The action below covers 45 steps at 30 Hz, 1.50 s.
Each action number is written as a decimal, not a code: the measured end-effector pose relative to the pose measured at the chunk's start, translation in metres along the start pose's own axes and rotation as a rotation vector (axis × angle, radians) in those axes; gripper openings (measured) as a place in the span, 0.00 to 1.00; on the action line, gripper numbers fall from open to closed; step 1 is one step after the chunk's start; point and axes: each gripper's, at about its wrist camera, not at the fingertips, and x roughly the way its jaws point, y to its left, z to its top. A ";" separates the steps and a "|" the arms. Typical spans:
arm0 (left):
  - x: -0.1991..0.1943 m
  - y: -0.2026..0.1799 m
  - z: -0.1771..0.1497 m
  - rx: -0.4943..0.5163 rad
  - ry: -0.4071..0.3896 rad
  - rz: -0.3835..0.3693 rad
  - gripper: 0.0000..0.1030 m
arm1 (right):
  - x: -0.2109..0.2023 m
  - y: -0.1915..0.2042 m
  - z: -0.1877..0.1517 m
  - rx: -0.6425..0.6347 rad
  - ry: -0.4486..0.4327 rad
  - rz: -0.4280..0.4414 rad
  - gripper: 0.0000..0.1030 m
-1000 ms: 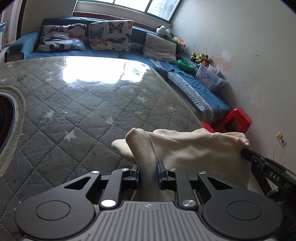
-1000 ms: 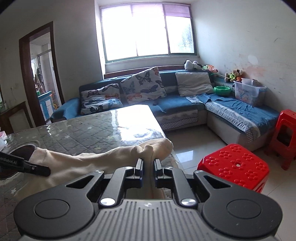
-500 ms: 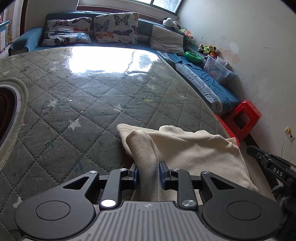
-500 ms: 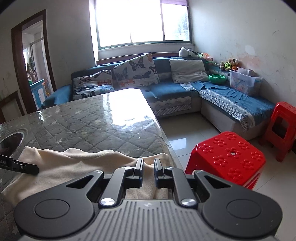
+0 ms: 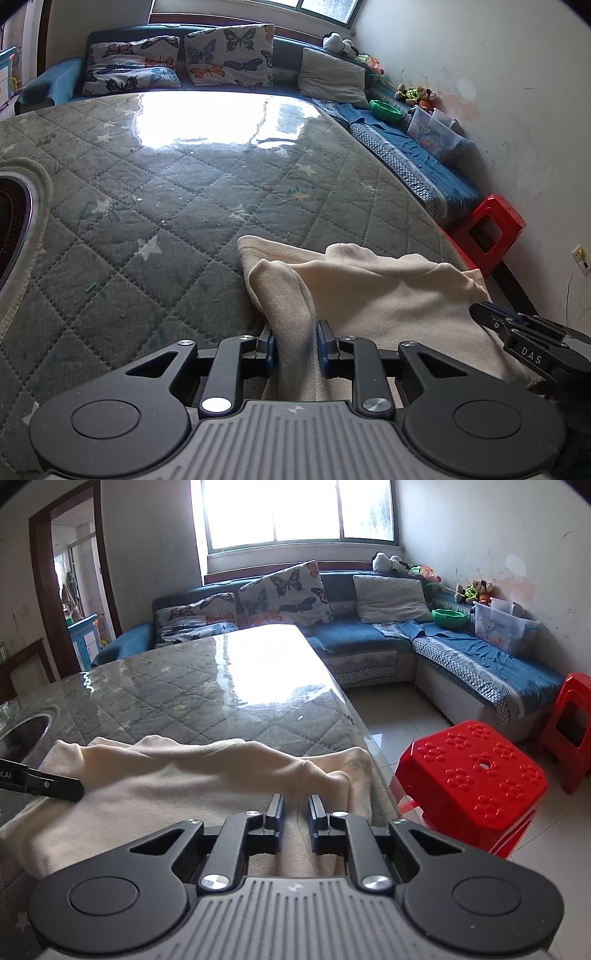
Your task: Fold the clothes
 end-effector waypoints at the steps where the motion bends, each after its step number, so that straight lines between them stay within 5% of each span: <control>1: 0.001 0.001 0.001 0.001 -0.002 0.001 0.23 | 0.002 0.000 0.000 0.000 0.002 -0.002 0.12; 14: 0.009 0.008 0.011 -0.002 -0.019 0.019 0.35 | 0.034 0.008 0.024 -0.034 0.013 -0.044 0.14; 24: -0.006 0.008 0.000 0.056 -0.036 0.070 0.57 | 0.038 0.049 0.028 -0.095 0.019 0.028 0.32; 45: -0.032 0.005 -0.030 0.120 -0.063 0.121 0.70 | -0.034 0.091 -0.022 -0.197 0.007 0.126 0.49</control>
